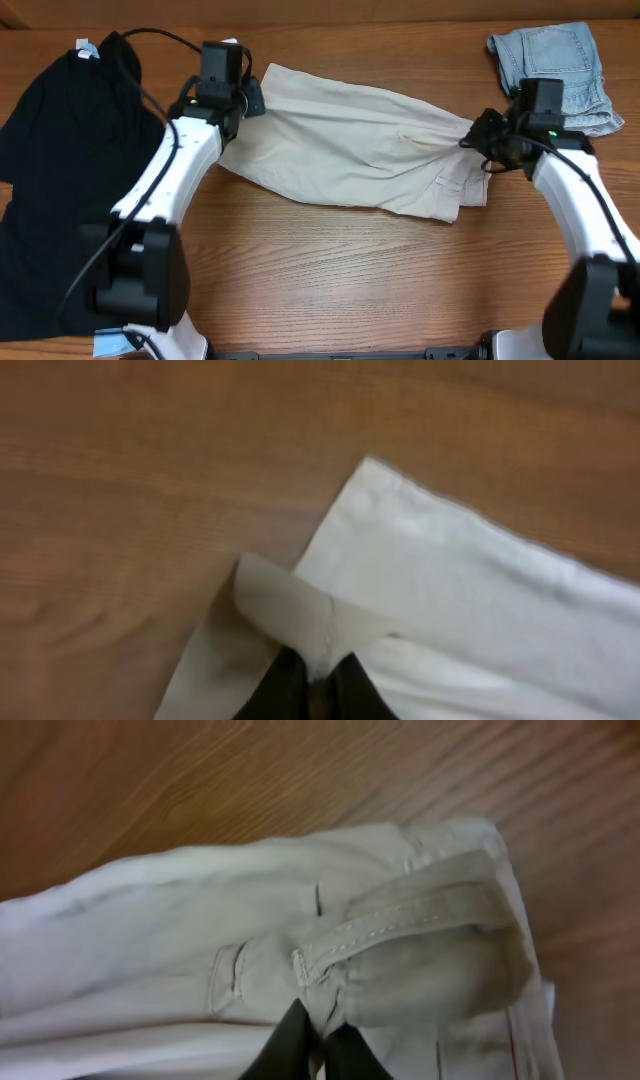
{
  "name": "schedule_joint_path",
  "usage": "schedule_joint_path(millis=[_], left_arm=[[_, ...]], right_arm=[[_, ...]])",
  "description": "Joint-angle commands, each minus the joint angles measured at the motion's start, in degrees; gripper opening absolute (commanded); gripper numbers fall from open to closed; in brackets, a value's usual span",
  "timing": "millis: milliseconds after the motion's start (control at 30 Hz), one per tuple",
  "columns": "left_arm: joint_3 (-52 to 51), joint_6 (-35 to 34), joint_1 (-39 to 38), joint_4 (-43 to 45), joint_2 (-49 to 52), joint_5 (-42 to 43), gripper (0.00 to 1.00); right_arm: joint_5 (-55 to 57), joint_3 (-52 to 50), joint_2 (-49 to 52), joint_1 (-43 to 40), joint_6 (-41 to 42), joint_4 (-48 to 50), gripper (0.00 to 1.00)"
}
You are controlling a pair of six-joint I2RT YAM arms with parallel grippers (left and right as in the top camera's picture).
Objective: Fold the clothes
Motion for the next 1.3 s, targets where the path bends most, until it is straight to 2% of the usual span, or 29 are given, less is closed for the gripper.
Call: schedule_joint_path(millis=[0, 33, 67, 100, 133, 167, 200, 300, 500, 633, 700, 933, 1267], left_arm=[[0.1, -0.3, 1.4, 5.6, 4.7, -6.6, 0.20], [0.1, -0.3, 1.4, 7.4, 5.9, -6.5, 0.31], [0.1, -0.3, 1.4, 9.1, 7.1, -6.5, 0.43], [0.1, -0.3, 1.4, 10.9, 8.2, -6.5, 0.51], [0.2, -0.3, 1.4, 12.2, 8.9, -6.5, 0.54], [0.2, -0.3, 1.4, 13.2, 9.3, -6.5, 0.56], [0.2, -0.3, 1.4, 13.7, 9.4, -6.5, 0.65], [0.9, -0.2, 1.4, 14.1, 9.0, -6.4, 1.00], [6.3, 2.0, 1.7, 3.3, 5.1, -1.1, 1.00], [12.2, 10.5, 1.9, -9.5, 1.3, 3.3, 1.00], [13.5, 13.4, 1.9, -12.7, 0.4, 4.2, 1.00], [13.9, 22.5, 1.9, -19.1, 2.1, 11.3, 1.00], [13.9, 22.7, 1.9, -20.0, 8.2, 12.9, 1.00]], right_arm=[[6.3, 1.4, 4.9, -0.8, -0.9, 4.1, 0.19], [6.3, 1.4, 6.4, -0.8, -0.8, 5.9, 0.33], [6.3, 1.4, 7.5, -0.8, -0.8, 7.2, 0.56], [6.3, 1.4, 8.5, -0.8, -0.9, 8.5, 0.70], [6.3, 1.4, 9.1, -0.8, -0.9, 9.4, 0.85], [6.3, 1.4, 9.3, -0.8, -0.9, 9.9, 0.94], [6.3, 1.4, 9.3, -0.8, -1.2, 10.2, 1.00], [6.3, 1.6, 8.4, -1.0, -2.1, 9.5, 1.00], [6.3, 2.3, 0.7, -1.5, -2.1, 2.3, 1.00], [6.3, 2.3, -6.6, -2.7, -2.7, -3.6, 1.00], [6.3, 2.3, -7.5, -3.1, -5.0, -5.6, 1.00], [3.6, 2.2, -3.5, -3.1, -11.7, -10.1, 1.00], [1.3, 2.2, 9.5, -3.2, -14.4, -8.2, 1.00]])
